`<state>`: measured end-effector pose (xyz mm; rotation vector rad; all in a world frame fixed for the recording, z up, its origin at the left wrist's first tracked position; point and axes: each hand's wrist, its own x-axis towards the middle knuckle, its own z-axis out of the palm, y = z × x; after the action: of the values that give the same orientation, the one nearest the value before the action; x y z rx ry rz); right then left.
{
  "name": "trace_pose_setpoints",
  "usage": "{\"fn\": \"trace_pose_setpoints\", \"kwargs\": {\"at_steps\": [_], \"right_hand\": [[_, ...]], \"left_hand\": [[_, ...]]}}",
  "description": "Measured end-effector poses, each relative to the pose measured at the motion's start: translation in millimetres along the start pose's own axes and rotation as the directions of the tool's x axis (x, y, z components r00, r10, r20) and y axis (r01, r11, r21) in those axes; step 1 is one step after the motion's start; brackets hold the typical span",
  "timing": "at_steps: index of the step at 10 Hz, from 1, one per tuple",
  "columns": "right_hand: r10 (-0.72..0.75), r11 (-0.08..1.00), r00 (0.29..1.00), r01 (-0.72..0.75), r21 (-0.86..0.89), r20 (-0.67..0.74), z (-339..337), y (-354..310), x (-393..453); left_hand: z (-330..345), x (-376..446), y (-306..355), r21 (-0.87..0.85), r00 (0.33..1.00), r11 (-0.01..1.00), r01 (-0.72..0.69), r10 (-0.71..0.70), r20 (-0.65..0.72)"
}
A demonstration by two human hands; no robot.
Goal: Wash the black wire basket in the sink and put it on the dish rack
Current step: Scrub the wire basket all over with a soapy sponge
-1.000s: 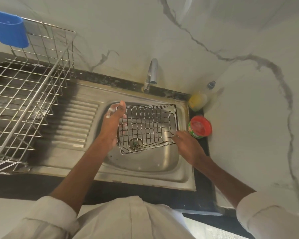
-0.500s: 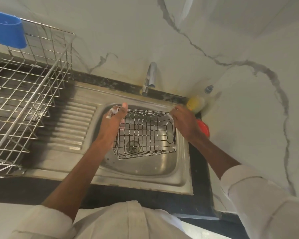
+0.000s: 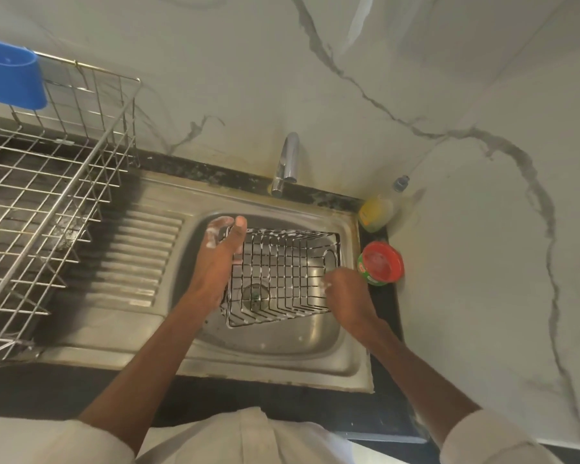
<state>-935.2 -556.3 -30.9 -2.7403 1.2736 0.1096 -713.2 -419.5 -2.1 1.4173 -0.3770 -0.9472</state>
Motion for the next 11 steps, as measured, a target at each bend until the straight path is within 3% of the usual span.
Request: {"fn": "trace_pose_setpoints", "kwargs": {"at_steps": [1, 2, 3, 4, 5, 6, 7, 8, 9, 11], "right_hand": [[0.566, 0.648, 0.816, -0.352, 0.675, -0.119, -18.5, -12.8, 26.1], [0.577, 0.618, 0.816, -0.471, 0.629, 0.044, -30.3, -22.6, 36.6], [0.458, 0.721, 0.889, -0.375, 0.582, 0.006, -33.4, -39.7, 36.9], [0.504, 0.672, 0.861, -0.442, 0.594, 0.069, -43.2, -50.5, 55.4], [0.707, 0.247, 0.685, -0.471, 0.847, 0.175, -54.0, -67.6, 74.1], [0.793, -0.088, 0.551, -0.320, 0.943, 0.261, -69.6, -83.1, 79.2], [0.824, -0.336, 0.458, -0.081, 0.938, 0.335, -75.8, -115.4, 73.0], [0.791, -0.369, 0.506, -0.053, 0.928, 0.344, -77.4, -131.3, 69.3], [0.771, -0.335, 0.545, -0.092, 0.938, 0.329, -78.2, -152.1, 62.1], [0.605, -0.363, 0.647, -0.295, 0.884, 0.464, -55.9, -190.1, 41.4]], "left_hand": [[3.7, -4.4, -4.8, 0.060, 1.000, 0.998, 0.027, -0.026, -0.016], [7.3, -6.6, -5.0, 0.061, 0.999, 0.997, 0.036, -0.033, -0.043], [10.4, -9.7, -6.2, 0.067, 0.998, 0.996, 0.063, -0.062, -0.030], [10.4, -11.7, -5.2, 0.075, 0.995, 0.992, 0.101, -0.101, -0.001], [5.0, -12.5, -2.7, -0.030, 0.983, 0.983, 0.181, -0.180, 0.023], [-0.1, -9.8, -4.1, -0.104, 0.974, 0.968, 0.227, -0.225, 0.036], [-4.0, -6.9, -8.1, -0.144, 0.967, 0.956, 0.255, -0.251, 0.049], [-3.5, -4.6, -11.2, -0.154, 0.965, 0.953, 0.262, -0.256, 0.058], [-3.9, -1.2, -14.5, -0.171, 0.962, 0.947, 0.272, -0.265, 0.062], [-3.0, -1.4, -14.2, -0.168, 0.968, 0.953, 0.253, -0.249, 0.043]]}}
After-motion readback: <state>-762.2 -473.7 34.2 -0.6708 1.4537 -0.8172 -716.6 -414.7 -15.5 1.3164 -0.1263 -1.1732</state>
